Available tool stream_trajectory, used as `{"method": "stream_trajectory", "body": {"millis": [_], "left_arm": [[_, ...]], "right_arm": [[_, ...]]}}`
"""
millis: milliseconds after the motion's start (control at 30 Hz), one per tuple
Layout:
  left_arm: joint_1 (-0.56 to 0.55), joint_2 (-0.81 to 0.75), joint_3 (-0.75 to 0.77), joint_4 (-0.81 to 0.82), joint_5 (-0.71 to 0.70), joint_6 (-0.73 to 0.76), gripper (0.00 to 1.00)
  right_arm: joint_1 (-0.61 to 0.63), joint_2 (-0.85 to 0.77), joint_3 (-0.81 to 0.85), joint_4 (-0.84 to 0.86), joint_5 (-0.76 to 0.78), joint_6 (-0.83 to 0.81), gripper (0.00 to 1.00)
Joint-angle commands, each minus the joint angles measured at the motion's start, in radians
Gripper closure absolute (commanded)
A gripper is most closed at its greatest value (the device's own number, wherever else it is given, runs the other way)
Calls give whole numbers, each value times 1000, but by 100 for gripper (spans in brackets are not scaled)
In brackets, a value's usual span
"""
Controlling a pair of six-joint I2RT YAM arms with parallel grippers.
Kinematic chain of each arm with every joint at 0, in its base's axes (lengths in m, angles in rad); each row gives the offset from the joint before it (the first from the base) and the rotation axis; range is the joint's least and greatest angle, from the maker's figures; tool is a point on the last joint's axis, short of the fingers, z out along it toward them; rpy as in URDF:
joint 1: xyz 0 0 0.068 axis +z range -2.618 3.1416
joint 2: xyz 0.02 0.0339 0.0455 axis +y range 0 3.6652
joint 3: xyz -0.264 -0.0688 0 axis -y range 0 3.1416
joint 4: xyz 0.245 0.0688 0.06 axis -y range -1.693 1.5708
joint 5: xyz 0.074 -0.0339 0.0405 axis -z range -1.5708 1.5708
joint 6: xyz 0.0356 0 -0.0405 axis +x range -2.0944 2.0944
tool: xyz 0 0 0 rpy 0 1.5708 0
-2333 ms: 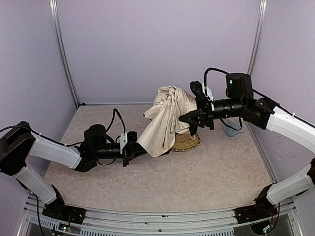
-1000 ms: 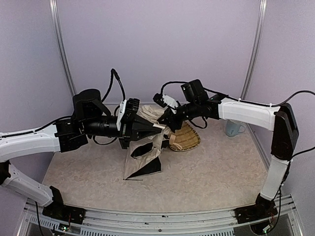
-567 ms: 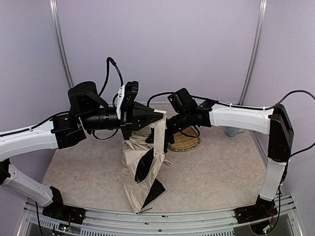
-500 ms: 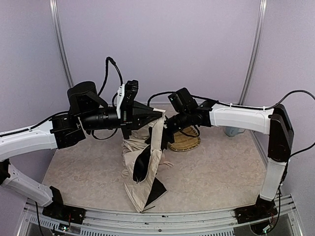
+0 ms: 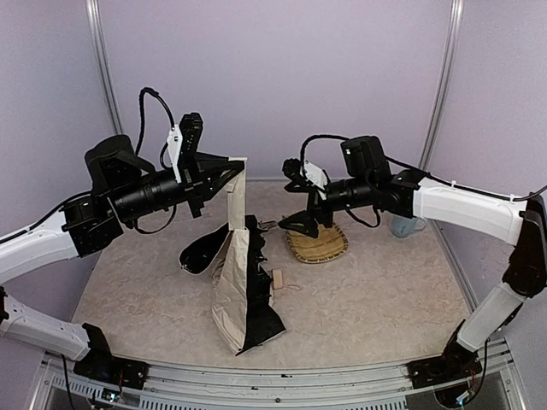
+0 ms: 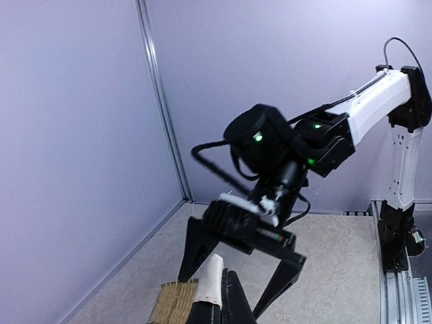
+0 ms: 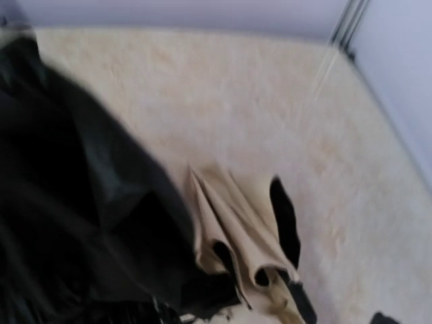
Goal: Put away the umbrella
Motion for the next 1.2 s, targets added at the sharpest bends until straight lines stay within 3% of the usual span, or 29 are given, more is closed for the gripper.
{"method": "stream_trajectory", "body": {"millis": [0, 100, 267, 400, 533, 700, 1033, 1167], "left_arm": [[29, 1, -27, 20, -31, -66, 100], [29, 9, -16, 29, -19, -64, 100], [29, 17, 7, 15, 3, -53, 100], [27, 7, 0, 14, 12, -47, 100], [26, -22, -15, -2, 39, -20, 100], [26, -70, -56, -33, 46, 10, 100], [10, -87, -68, -55, 61, 15, 100], [5, -98, -69, -61, 41, 22, 100]], "right_arm": [[25, -105, -122, 171, -77, 7, 2], [58, -102, -153, 252, -164, 6, 0], [102, -9, -72, 290, -173, 24, 1], [130, 51, -15, 279, -261, -8, 10], [127, 49, 18, 196, -229, -83, 24], [100, 35, 8, 150, -108, -194, 52], [102, 232, 215, 82, -165, -218, 47], [119, 291, 260, -18, -203, -267, 44]]}}
